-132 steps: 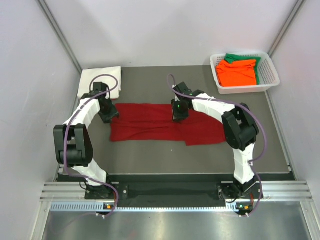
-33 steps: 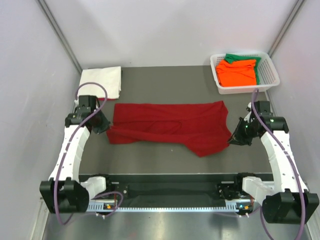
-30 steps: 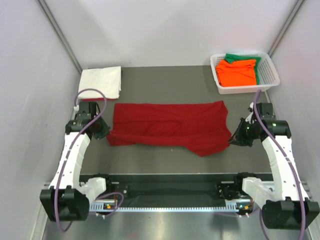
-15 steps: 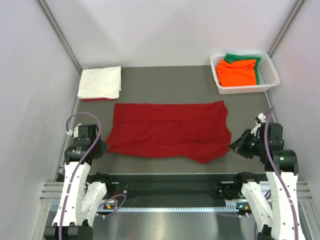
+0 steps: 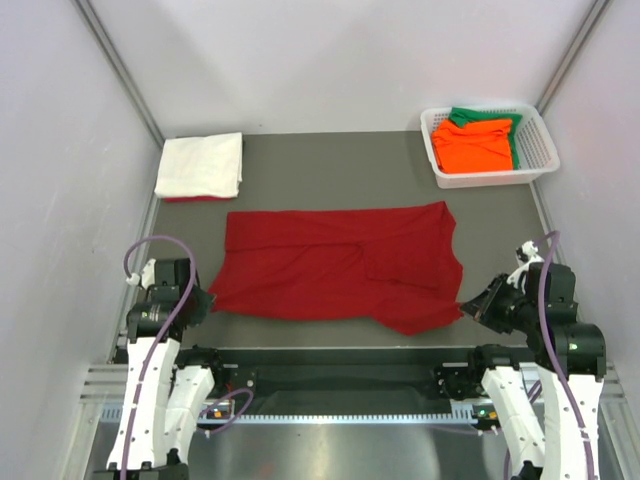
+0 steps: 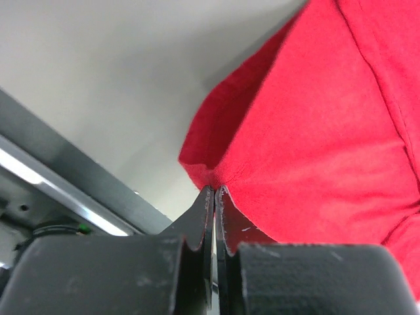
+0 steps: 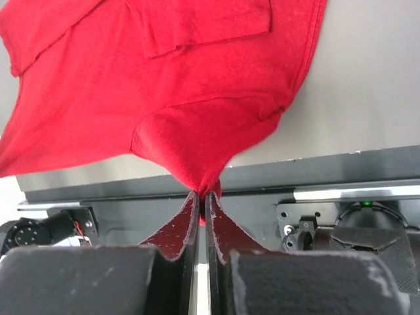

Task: Fold and stack the t-shirts
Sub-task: Fold the tshirt

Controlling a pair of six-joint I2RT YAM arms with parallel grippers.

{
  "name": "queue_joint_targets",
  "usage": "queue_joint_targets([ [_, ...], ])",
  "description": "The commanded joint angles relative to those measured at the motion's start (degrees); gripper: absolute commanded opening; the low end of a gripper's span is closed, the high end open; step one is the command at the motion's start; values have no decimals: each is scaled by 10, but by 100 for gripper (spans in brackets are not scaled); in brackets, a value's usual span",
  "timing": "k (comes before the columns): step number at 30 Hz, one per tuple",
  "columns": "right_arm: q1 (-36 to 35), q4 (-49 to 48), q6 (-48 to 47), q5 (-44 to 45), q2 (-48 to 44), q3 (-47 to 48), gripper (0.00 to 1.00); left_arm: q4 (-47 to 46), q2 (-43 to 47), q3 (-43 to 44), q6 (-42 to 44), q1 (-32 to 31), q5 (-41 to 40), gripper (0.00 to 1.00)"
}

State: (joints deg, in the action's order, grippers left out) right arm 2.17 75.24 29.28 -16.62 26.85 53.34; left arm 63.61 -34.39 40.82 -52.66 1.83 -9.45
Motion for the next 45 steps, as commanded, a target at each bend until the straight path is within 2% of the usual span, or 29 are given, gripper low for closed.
queue_joint_targets([
  [1,3,8,-20,7,-5,15,0,-38,0,-20,1,0,32,0],
  [5,4,10,-33,17,6,28,0,-49,-22,-51,-7,-1,68,0],
  [8,4,8,-35,15,9,31,0,-3,-30,-23,-17,-1,24,1],
  [9,4,5,-35,13,9,29,0,6,-25,-15,-19,-1,14,4],
  [10,4,3,-34,8,8,26,0,12,-22,-9,-23,0,8,9],
  [11,3,1,-34,0,6,18,0,38,-16,4,-37,-1,-6,24],
  [13,3,-3,-32,-9,7,10,0,65,-11,33,-43,0,-18,34],
  [14,3,-3,-33,-12,7,3,0,94,-8,44,-44,0,-39,45],
  [15,3,-3,-33,-15,8,-2,0,109,-9,57,-47,0,-49,45],
  [16,3,-5,-33,-17,10,-7,0,121,-9,83,-46,0,-51,53],
  [20,3,-12,-40,-32,29,-33,0,137,-16,131,-22,0,-43,53],
  [22,3,-14,-46,-31,37,-35,0,109,-30,131,4,-1,23,47],
  [25,3,-7,-55,-36,69,-29,0,83,-78,90,-25,0,118,37],
  [27,3,7,-62,-43,82,-14,0,87,-117,60,-70,0,155,35],
  [28,3,11,-64,-39,81,-9,0,67,-130,37,-77,0,201,35],
  [30,3,19,-65,-44,88,4,0,76,-159,25,-109,-1,186,38],
  [33,3,10,-61,-76,108,-1,0,80,-182,25,-143,0,109,45],
  [35,4,-1,-66,-82,130,5,0,102,-197,31,-180,0,60,45],
  [40,4,-17,-91,-87,182,40,0,115,-232,15,-261,-1,33,47],
  [45,-4,-26,-95,-87,206,63,0,95,-219,-16,-333,-1,-6,50],
])
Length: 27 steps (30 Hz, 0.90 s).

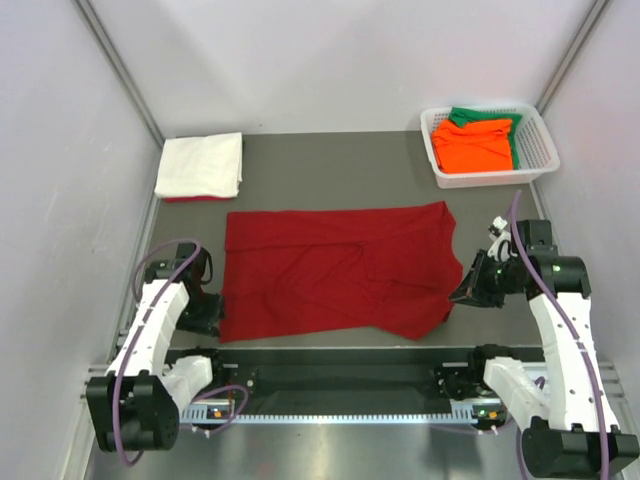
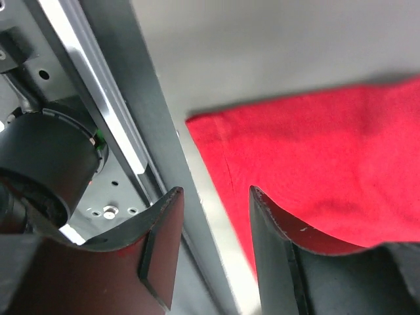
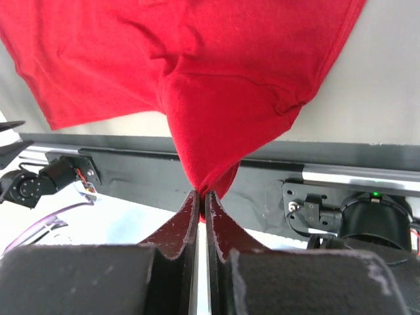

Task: Fold and stack the t-shirts
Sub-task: Fold the tshirt

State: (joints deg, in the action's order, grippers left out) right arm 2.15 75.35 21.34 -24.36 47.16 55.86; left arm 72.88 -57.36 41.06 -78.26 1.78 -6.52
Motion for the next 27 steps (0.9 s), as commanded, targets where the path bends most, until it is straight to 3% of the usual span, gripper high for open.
queue_joint_targets([
  [1,-7,-28,-15,-9,7,43,0,-3,9,-26,-86,0,-34,49],
  [13,-12,-16,-19,-12,11,57,0,-56,-70,-49,-106,-1,-32,56],
  [27,-13,-2,-22,-11,-1,67,0,-119,-57,-106,-138,-5,-18,52],
])
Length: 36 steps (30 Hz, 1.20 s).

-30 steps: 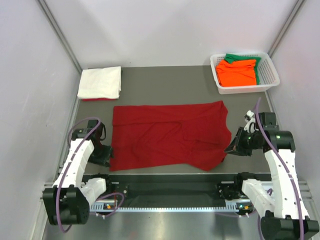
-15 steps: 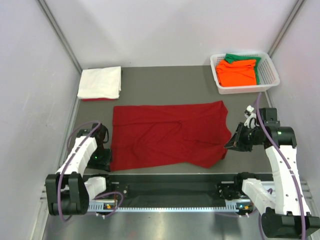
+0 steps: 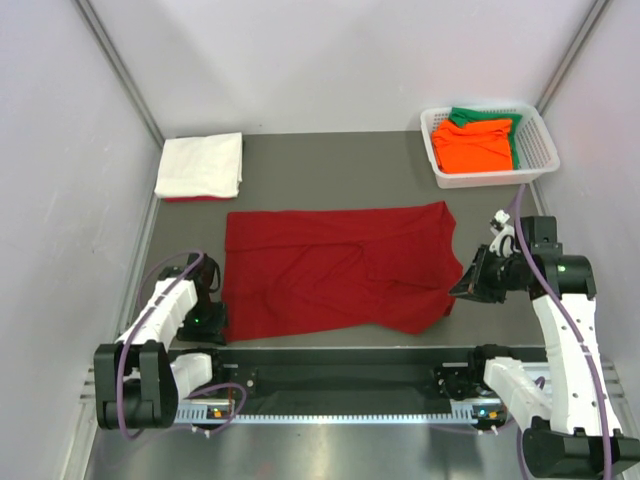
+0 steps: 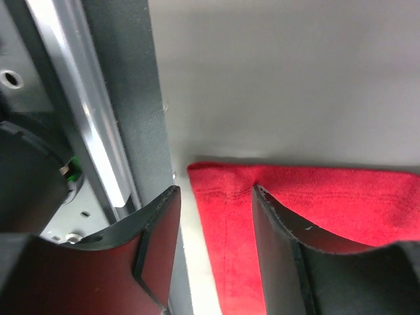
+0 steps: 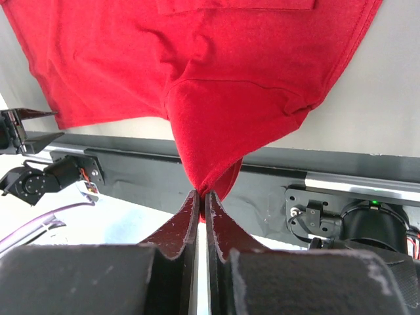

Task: Fold and stack the t-shirts
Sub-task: Fold the tshirt

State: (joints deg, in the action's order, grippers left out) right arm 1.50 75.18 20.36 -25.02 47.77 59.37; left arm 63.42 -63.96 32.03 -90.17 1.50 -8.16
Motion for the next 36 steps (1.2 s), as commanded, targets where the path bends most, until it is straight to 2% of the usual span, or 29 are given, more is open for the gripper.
queue_joint_targets([
  [1,-5,1,-12,-6,-10,29,0,-31,13,-22,-23,-2,-3,51],
  [7,-7,8,-16,-1,-13,30,0,-71,-18,-43,-24,-4,-14,46],
  [11,-7,15,-16,2,-16,30,0,-97,-34,-62,-21,-4,-16,36],
  [12,-8,18,-17,4,-16,31,0,-98,-35,-62,-19,-3,-14,28],
  [16,-7,34,-21,16,-16,48,0,-88,-20,-58,-15,-3,-3,14],
  [19,-7,42,-24,25,-11,59,0,-76,-5,-56,-12,-3,13,9],
  [21,-7,48,-23,30,-9,64,0,-48,8,-50,-14,-4,19,10],
  [24,-6,60,-23,42,-7,67,0,-36,21,-40,-9,-3,25,0],
  [30,-4,58,-25,54,2,82,0,-8,17,-1,46,-3,28,0],
  [36,-1,18,-37,33,21,64,0,64,-1,81,127,-3,-36,0],
])
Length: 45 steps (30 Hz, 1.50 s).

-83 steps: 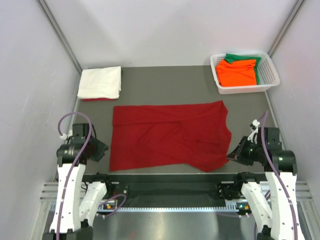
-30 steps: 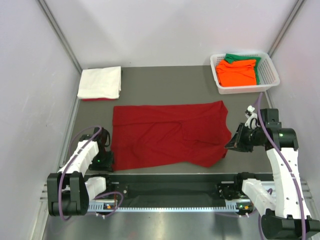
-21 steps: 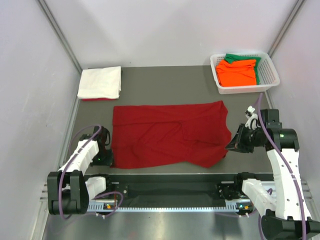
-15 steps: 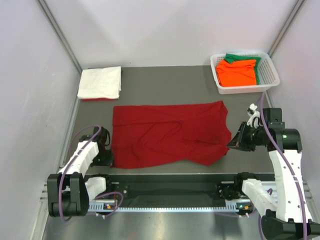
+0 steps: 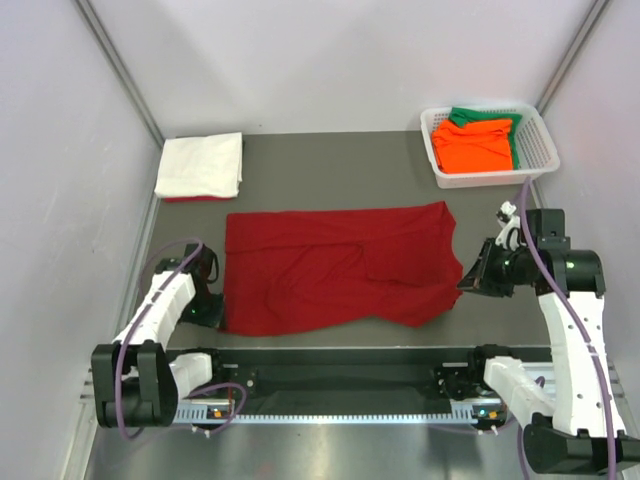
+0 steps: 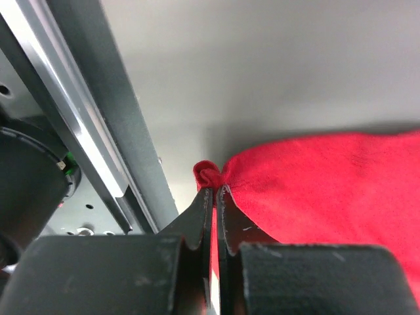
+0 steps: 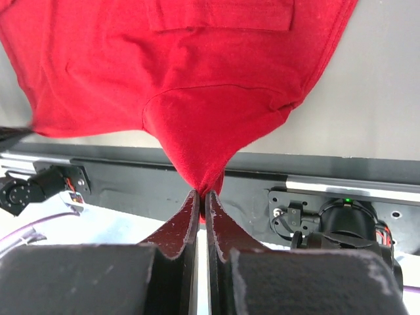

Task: Fold and stack the t-shirts
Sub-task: Fold the tshirt

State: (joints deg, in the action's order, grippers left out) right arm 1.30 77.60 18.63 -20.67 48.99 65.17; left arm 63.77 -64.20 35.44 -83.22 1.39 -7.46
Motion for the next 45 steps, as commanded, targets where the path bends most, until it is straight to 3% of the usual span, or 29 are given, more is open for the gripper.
queue_joint_targets([
  [1,1,-9,-24,-15,12,0,0,68,7,54,64,-2,-51,0],
  [8,1,-7,-34,-32,27,-33,0,58,44,66,99,-2,-54,0],
  [20,1,-59,-22,3,116,30,0,5,-100,183,267,-8,-35,0],
  [30,1,-145,-30,11,278,128,0,-27,-205,292,393,-9,4,0],
  [45,1,-198,-56,10,489,281,0,-55,-316,403,438,-9,-1,0],
])
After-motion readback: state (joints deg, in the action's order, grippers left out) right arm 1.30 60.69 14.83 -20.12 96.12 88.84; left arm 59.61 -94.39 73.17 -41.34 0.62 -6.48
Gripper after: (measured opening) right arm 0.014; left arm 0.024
